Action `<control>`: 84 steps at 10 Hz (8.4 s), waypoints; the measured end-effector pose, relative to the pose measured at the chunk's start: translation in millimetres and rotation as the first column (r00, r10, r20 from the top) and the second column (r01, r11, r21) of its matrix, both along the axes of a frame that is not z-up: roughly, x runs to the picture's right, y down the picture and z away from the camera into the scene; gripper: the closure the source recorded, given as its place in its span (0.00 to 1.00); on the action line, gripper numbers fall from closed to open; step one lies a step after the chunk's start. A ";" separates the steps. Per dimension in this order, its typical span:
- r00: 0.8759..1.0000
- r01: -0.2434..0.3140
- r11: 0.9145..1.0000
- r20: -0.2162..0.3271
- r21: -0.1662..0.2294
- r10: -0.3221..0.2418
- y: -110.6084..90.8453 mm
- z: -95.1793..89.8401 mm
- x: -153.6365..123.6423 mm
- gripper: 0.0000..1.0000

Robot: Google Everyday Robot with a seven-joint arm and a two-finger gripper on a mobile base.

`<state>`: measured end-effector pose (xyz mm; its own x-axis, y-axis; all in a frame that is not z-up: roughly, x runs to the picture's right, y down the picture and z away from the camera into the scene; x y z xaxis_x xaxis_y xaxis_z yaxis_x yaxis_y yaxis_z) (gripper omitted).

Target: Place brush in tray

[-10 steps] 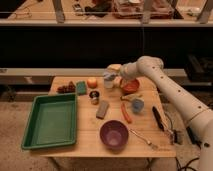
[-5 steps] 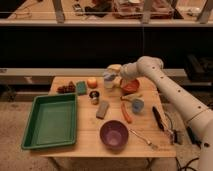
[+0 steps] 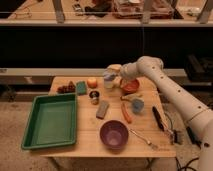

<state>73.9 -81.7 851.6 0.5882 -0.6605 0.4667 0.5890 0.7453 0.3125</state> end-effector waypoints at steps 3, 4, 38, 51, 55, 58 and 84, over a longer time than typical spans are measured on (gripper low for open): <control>0.993 0.115 0.993 -0.041 0.001 -0.115 -9.9 -19.2 16.7 0.20; 0.986 0.156 0.988 -0.058 -0.001 -0.156 -16.4 -32.1 26.5 0.20; 0.598 0.776 0.621 -0.188 -0.107 -0.779 198.7 -126.5 246.3 0.20; 0.534 0.806 0.544 -0.107 -0.234 -0.838 212.5 -97.7 225.7 0.20; 0.534 0.788 0.537 -0.097 -0.301 -0.840 231.4 -86.6 237.6 0.20; 0.549 0.770 0.547 -0.096 -0.328 -0.830 242.7 -80.7 247.7 0.20; 0.600 0.751 0.555 0.019 -0.358 -0.800 288.8 -29.5 244.5 0.55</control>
<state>318.4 207.0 822.1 -0.0148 -0.7302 0.6831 0.9992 0.0140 0.0365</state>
